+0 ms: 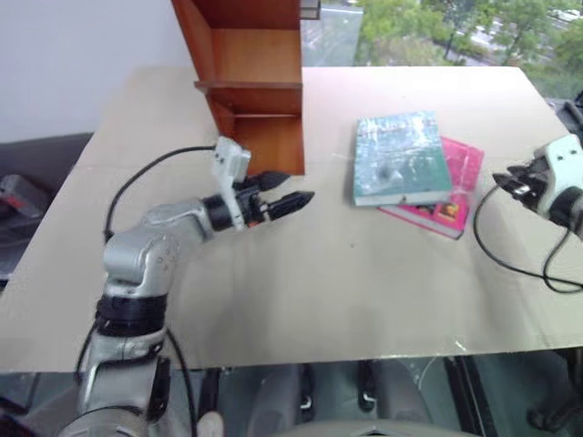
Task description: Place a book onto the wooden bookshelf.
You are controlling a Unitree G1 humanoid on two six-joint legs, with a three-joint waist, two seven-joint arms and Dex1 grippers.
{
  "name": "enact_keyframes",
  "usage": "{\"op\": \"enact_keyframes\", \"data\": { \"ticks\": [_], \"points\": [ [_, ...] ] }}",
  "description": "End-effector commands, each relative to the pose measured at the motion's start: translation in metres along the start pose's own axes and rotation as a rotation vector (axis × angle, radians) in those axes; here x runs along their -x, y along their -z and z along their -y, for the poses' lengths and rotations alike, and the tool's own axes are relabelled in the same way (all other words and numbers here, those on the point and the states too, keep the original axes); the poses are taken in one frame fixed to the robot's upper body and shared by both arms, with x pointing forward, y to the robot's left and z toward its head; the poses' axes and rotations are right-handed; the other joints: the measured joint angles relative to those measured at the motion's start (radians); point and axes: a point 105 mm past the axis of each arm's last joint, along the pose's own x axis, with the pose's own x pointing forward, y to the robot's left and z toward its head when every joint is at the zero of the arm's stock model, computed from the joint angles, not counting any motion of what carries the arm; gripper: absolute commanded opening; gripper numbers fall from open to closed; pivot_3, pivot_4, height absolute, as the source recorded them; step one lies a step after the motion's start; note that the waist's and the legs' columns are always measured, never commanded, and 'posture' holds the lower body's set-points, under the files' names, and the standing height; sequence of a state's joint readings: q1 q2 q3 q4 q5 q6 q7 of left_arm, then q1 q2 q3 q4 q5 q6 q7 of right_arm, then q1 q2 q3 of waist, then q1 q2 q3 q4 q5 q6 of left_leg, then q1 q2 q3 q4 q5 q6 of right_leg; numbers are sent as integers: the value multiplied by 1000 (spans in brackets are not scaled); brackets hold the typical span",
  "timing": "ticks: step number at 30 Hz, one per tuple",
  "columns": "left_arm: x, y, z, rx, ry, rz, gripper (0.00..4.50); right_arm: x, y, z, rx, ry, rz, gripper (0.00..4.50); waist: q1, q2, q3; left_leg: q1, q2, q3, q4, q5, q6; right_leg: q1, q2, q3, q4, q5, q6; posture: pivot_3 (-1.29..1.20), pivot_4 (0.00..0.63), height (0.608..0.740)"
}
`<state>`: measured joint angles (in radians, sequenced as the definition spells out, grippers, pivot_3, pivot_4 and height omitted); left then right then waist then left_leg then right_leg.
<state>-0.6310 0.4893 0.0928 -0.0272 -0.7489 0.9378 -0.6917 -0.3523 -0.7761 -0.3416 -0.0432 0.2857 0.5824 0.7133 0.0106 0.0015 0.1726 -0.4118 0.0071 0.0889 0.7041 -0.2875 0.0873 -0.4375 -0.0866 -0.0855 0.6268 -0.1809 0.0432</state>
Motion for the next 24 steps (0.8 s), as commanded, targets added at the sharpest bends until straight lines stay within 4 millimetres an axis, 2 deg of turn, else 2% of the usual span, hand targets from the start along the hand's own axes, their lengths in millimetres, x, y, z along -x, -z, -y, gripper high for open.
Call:
{"op": "enact_keyframes", "data": {
  "ticks": [1, 3, 4, 8, 10, 14, 20, 23, 24],
  "points": [
    [-26, -8, -11, 271, 8, -21, 4500, 45, -49, -46, 55, -86, 156, 3315, 5, -1, 0, 0, 0, -1, 0, 0, 0, 0, 0, 0, 0, 0, 0, 0, 150, 738],
    [-41, -6, -19, 388, -12, -55, 4500, 60, -56, -73, 42, -139, 188, 4226, 2, -1, 0, 0, 0, -2, 1, 0, 0, 2, 1, -1, 0, -2, 3, 0, 150, 738],
    [-46, -4, -21, 423, -20, -68, 4500, 65, -57, -81, 25, -152, 194, 4428, 1, -2, 0, 1, -1, -1, 1, 0, 0, 3, 1, -1, -1, -2, 4, 0, 150, 738],
    [-78, 5, -31, 684, -60, -101, 4500, 78, -66, -118, 29, -164, 226, 4428, 3, -4, 0, 6, -1, 0, 1, 0, 0, 6, 1, 1, -1, -2, 4, 0, 150, 738],
    [-90, 15, -32, 735, -93, -139, 4500, 80, -69, -128, 37, -163, 234, 4428, 4, -4, 0, 5, -1, -1, 1, 0, 0, 6, 1, 1, 0, -3, 4, 0, 150, 738],
    [-110, 23, -28, 822, -104, -115, 4500, 83, -78, -139, 26, -197, 264, 4428, 4, -6, 1, 4, -2, 0, 1, 0, 1, 5, 0, 1, -1, 0, 0, 0, 150, 738],
    [-139, 40, -4, 867, -53, -132, 4500, 87, -84, -142, 3, -174, 253, 4428, 11, -7, 1, 1, -2, -2, 1, -1, 1, 4, -1, -1, -2, 0, 0, 0, 150, 738],
    [-144, 43, 4, 878, -28, -146, 3711, 89, -84, -141, -4, -156, 238, 4500, 8, -8, 2, 1, -2, -1, 1, -1, 1, 4, -2, -1, -2, 0, 0, 0, 150, 738],
    [-145, 43, 7, 890, -15, -154, 3323, 90, -84, -141, -6, -145, 234, 4500, 8, -9, 2, 1, -2, -1, 1, -1, 1, 4, -1, -1, -2, 0, 0, 0, 150, 738]
  ]
}}
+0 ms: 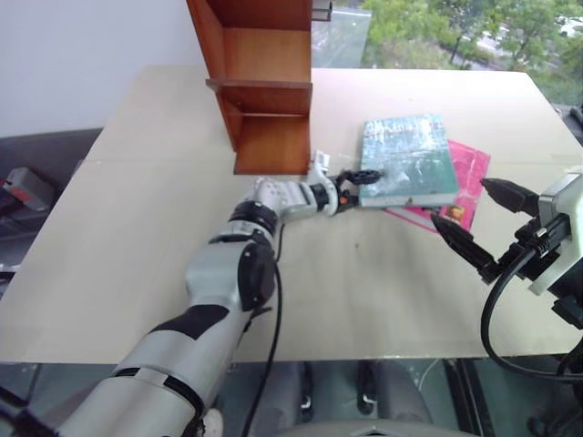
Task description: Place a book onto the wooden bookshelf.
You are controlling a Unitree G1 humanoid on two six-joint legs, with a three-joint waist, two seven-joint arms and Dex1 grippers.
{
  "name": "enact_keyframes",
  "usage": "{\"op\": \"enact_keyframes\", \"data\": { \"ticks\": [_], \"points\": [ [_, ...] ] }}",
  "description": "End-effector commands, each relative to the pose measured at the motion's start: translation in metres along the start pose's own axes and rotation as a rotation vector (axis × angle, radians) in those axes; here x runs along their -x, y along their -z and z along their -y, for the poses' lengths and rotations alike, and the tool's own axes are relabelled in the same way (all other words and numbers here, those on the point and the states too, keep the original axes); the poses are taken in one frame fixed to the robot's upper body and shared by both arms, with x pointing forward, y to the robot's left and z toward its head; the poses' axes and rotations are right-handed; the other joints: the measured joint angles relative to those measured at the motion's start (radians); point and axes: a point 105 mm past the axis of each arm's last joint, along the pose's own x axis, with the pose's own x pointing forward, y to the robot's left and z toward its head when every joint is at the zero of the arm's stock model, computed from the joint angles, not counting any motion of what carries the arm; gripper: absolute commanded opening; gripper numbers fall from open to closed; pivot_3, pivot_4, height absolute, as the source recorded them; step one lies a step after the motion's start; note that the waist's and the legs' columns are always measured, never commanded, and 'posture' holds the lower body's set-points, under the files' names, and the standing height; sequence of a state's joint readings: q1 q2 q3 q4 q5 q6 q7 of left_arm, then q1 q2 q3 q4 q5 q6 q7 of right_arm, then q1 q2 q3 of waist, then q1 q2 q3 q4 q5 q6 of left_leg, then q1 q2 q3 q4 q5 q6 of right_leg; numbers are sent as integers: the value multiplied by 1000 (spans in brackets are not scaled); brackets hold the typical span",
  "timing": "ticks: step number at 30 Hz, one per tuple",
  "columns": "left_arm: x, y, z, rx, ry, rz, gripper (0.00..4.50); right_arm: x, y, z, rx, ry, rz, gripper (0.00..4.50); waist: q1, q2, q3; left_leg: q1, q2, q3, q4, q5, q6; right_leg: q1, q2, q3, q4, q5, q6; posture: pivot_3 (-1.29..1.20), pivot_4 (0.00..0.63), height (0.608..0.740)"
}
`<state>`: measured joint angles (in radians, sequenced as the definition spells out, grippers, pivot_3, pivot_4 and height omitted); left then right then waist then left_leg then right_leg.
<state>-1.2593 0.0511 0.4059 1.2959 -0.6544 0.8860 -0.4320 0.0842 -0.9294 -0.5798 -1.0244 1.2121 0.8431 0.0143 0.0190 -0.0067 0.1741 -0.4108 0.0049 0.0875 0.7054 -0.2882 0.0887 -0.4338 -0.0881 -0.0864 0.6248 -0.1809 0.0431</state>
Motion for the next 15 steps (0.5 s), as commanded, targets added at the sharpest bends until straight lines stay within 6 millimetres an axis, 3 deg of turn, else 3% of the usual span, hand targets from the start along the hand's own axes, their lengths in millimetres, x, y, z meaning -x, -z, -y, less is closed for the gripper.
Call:
{"op": "enact_keyframes", "data": {
  "ticks": [1, 7, 11, 15],
  "points": [
    [-4, 4, 13, 17, 48, -31, 2900, 4, -11, -2, 6, 29, 43, 4500, -1, -1, 0, 0, 0, 0, 0, 0, 0, 0, 0, 0, 0, 0, 0, 0, 150, 738],
    [2, 4, 23, 71, 72, -74, 697, 5, -10, 0, 6, 61, 33, 4500, -2, -5, -1, 0, 0, 0, 0, 0, 1, 0, 0, 1, 0, 0, 1, 0, 150, 738],
    [7, 9, 33, 71, 88, -134, 480, 5, -9, 0, 9, 72, 31, 4500, -1, -7, 0, 0, 1, 0, 0, 0, 1, 0, 0, 1, 0, 0, 1, 0, 150, 738],
    [11, 29, 36, 48, 87, -186, 360, 5, -7, -2, 16, 70, 25, 4500, -1, -7, 0, -1, 1, -2, 0, 0, 1, 0, -1, 3, 0, 0, 0, 0, 150, 738]
  ]
}}
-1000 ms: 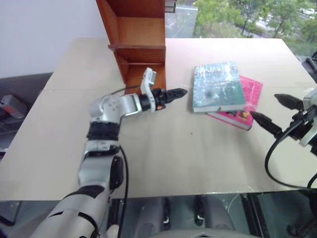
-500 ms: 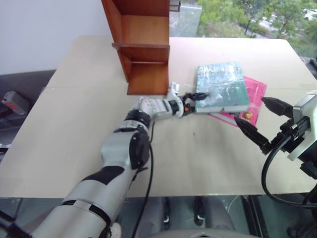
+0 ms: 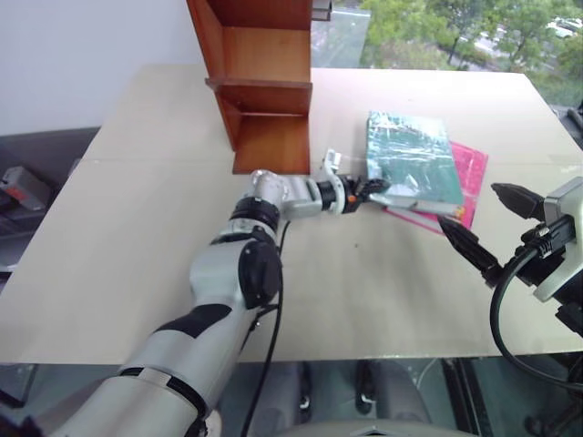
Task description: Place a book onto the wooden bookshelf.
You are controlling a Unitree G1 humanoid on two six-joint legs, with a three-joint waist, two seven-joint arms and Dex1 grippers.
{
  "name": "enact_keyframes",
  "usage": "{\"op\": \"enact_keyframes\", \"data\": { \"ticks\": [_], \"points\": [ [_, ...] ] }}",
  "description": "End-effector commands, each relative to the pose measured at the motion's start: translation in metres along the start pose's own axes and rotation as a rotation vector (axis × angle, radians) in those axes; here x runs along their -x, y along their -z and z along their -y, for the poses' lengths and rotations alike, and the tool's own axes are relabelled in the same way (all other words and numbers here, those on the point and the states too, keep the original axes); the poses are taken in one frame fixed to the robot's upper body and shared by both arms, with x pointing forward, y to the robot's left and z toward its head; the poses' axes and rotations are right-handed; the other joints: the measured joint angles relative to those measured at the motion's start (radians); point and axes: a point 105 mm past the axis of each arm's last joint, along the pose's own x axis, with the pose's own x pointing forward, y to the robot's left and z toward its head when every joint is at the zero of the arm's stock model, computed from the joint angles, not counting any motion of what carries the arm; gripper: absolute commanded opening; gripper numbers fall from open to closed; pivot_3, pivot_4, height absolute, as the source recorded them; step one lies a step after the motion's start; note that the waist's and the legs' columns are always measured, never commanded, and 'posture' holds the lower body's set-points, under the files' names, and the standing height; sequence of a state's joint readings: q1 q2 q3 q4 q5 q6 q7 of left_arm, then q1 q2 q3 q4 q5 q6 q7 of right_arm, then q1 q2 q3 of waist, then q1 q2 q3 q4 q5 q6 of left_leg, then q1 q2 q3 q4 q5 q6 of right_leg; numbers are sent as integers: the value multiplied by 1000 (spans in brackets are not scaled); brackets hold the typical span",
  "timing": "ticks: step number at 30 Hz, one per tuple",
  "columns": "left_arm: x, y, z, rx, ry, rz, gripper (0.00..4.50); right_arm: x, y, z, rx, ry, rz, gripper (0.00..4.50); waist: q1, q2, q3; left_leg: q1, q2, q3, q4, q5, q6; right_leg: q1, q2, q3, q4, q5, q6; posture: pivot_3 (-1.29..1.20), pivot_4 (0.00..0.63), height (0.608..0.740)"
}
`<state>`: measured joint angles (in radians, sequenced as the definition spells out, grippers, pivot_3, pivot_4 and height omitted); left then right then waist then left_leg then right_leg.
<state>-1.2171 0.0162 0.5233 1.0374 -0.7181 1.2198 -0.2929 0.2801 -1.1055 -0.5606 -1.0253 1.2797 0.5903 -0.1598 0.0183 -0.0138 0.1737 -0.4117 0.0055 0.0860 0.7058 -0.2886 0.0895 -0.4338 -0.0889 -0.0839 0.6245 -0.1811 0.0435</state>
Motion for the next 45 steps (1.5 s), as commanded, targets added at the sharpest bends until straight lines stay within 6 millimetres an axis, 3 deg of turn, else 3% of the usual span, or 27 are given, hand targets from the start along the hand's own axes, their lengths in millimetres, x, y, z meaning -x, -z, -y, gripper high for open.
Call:
{"op": "enact_keyframes", "data": {
  "ticks": [1, 5, 9, 13, 17, 25, 31, 34, 38, 39, 42, 45],
  "points": [
    [-1, 22, 4, -14, 6, -47, 360, 1, -8, -4, 34, -7, 40, 4500, 1, 0, 0, 0, 0, 0, 0, 0, 0, 0, 0, 1, 0, 0, 0, 0, 150, 738],
    [-2, 48, -1, -33, -28, -19, 360, 1, -6, -5, 38, -12, 35, 4500, 5, -3, 2, -1, 0, -1, 1, 0, 0, 0, -1, 1, 1, 0, 0, 0, 150, 738],
    [6, 54, -3, -27, -32, 0, 1954, 1, -5, -7, 35, -25, 29, 4500, -2, -3, 1, 2, 1, 0, 1, 0, -1, 1, 1, 3, 1, -2, 2, 0, 150, 738],
    [22, 41, 1, -11, 26, -17, 3588, 1, -5, -8, 29, -37, 31, 4500, 10, -4, 1, 1, 1, 0, 3, 0, -1, 1, 1, 1, 1, -2, 3, 0, 150, 738],
    [27, 31, 2, -33, 32, -79, 3588, 1, -4, -12, 25, -62, 33, 4500, 22, -4, 1, -1, 1, -1, 6, 0, 0, 1, 2, -3, 1, -2, 3, 0, 150, 738],
    [12, 37, 20, -61, 108, -197, 3588, 2, -2, -12, 29, -56, 32, 4500, 22, -4, 1, -2, 1, -2, 7, 0, 0, 1, 2, -5, 2, -1, 2, 0, 150, 738],
    [17, 38, 11, -48, 91, -242, 3588, 2, -2, -12, 32, -48, 38, 4500, 20, -4, 1, -2, 1, -2, 7, 0, 0, 1, 2, -5, 2, -1, 2, 0, 150, 738],
    [24, 30, -4, -88, 36, -216, 3588, 2, -1, -12, 34, -46, 42, 4500, 20, -4, 1, -2, 1, -2, 7, 0, 0, 1, 2, -5, 2, -1, 2, 0, 150, 738],
    [24, 19, -7, -150, 46, -174, 3588, 1, -1, -12, 38, -43, 46, 4500, 23, -4, 1, -2, 1, -2, 7, 0, 0, 1, 2, -5, 2, 0, 0, 0, 150, 738],
    [23, 20, -5, -161, 61, -176, 4016, 1, 0, -12, 39, -42, 46, 4500, 24, -4, 1, -2, 1, -2, 8, 0, 0, 1, 1, -5, 2, 0, 0, 0, 150, 738],
    [15, 24, -2, -185, 87, -187, 4445, 1, 0, -12, 41, -39, 48, 4500, 24, -4, 1, -3, 1, -3, 9, 0, 1, 1, 1, -5, 2, 0, 0, 0, 150, 738],
    [5, 28, 3, -156, 111, -187, 4445, 1, 0, -12, 41, -37, 50, 4500, 24, -4, 1, -3, 1, -3, 10, -1, 1, 1, 1, -4, 2, 0, 0, 0, 150, 738]
  ]
}}
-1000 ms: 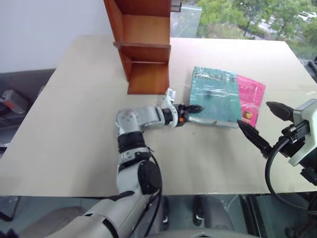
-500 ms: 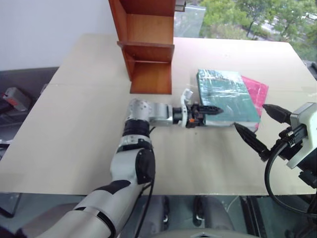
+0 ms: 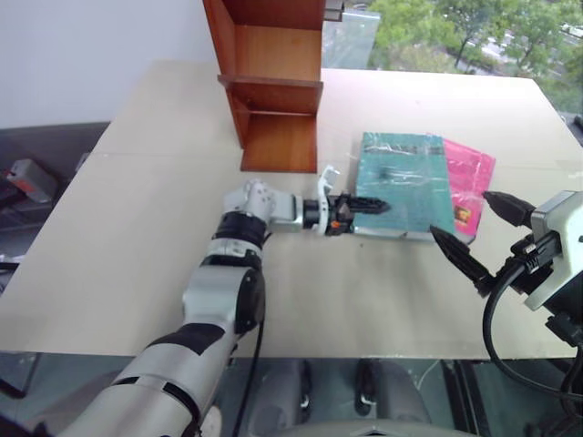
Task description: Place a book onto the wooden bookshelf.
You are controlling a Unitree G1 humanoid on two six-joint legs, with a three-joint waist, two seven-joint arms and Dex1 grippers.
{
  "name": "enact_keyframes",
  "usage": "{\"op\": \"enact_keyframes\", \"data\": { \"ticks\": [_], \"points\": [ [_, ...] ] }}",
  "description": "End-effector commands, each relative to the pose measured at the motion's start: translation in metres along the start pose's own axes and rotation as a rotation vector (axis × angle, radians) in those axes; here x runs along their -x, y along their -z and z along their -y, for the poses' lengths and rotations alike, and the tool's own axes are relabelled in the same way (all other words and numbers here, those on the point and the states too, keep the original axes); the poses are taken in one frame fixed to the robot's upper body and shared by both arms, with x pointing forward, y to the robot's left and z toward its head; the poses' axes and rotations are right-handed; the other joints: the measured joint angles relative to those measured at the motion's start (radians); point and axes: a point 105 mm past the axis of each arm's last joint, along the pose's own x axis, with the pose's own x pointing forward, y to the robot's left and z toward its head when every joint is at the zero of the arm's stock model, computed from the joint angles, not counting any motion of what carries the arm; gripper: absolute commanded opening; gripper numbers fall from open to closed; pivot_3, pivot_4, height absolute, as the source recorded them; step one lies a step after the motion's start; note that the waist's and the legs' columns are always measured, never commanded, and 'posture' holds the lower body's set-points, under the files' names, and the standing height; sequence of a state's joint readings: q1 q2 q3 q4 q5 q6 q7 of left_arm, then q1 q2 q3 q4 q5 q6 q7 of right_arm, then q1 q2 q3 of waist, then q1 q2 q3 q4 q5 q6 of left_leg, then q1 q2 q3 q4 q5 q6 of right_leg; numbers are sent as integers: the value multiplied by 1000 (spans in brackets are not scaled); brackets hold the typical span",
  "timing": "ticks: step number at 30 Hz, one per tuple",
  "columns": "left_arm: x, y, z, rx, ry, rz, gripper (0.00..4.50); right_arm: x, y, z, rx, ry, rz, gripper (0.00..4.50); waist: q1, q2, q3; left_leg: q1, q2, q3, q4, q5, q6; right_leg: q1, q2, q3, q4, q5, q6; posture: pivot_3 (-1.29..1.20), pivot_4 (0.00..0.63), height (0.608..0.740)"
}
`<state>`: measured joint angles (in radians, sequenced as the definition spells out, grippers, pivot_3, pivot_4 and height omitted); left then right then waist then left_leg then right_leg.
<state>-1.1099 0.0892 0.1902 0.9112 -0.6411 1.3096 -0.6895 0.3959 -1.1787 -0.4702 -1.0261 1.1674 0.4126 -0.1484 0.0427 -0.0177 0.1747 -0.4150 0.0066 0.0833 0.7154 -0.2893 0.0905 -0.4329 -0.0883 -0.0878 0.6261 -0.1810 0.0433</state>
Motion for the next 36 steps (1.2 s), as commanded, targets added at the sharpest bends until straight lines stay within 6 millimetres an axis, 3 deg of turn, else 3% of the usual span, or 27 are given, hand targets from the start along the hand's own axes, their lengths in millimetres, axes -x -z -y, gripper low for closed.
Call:
{"op": "enact_keyframes", "data": {
  "ticks": [1, 6, 10, 14, 19, 25, 31, 36],
  "points": [
    [-14, -5, 25, -15, 84, -6, 4445, 1, -9, -3, 16, 0, 47, 4500, -1, 0, 0, 0, 0, 0, 0, 0, 0, 0, 0, 0, 0, 0, 0, 0, 150, 738],
    [-13, -4, 41, -11, 133, -45, 4445, 1, -9, -2, 17, 4, 49, 4500, -5, 0, 0, 0, 0, 0, 0, 0, 0, 0, 1, 2, 0, 0, 0, 0, 150, 738],
    [3, -7, 36, -1, 97, -50, 4445, 0, -9, -4, 16, 2, 54, 4500, -7, 0, 0, 0, 1, 0, 0, 0, 0, 0, 1, 3, 0, -1, 2, 0, 150, 738],
    [21, -11, 18, -29, 10, -23, 4445, -1, -8, -5, 13, -3, 55, 4500, -6, 0, 0, 0, 1, 0, 0, 0, 0, 0, 1, 3, 1, -1, 1, 0, 150, 738],
    [6, -7, 20, -41, 38, -24, 4445, -3, -8, -7, 14, -11, 59, 4500, 3, 0, 0, -1, 0, -1, 1, 0, 1, 0, 0, 2, 0, 0, 0, 0, 150, 738],
    [-22, -3, 43, -22, 127, -32, 4445, -4, -10, -6, 19, -12, 63, 4500, -1, 0, 0, -2, 0, -1, 3, -1, 2, 0, 0, 2, 0, 0, 0, 0, 150, 738],
    [-14, 3, 37, 16, 104, -71, 4445, -5, -11, -6, 18, -5, 69, 4500, -9, 0, 0, 0, 1, 1, 2, -1, 2, 0, 1, 3, 1, -1, 1, 0, 150, 738],
    [-19, 6, 48, 2, 121, -107, 4445, -8, -7, -9, 17, -13, 62, 4500, -1, 0, 0, 0, 1, 1, 3, -1, 2, 0, 1, 3, 1, -1, 2, 0, 150, 738]
  ]
}}
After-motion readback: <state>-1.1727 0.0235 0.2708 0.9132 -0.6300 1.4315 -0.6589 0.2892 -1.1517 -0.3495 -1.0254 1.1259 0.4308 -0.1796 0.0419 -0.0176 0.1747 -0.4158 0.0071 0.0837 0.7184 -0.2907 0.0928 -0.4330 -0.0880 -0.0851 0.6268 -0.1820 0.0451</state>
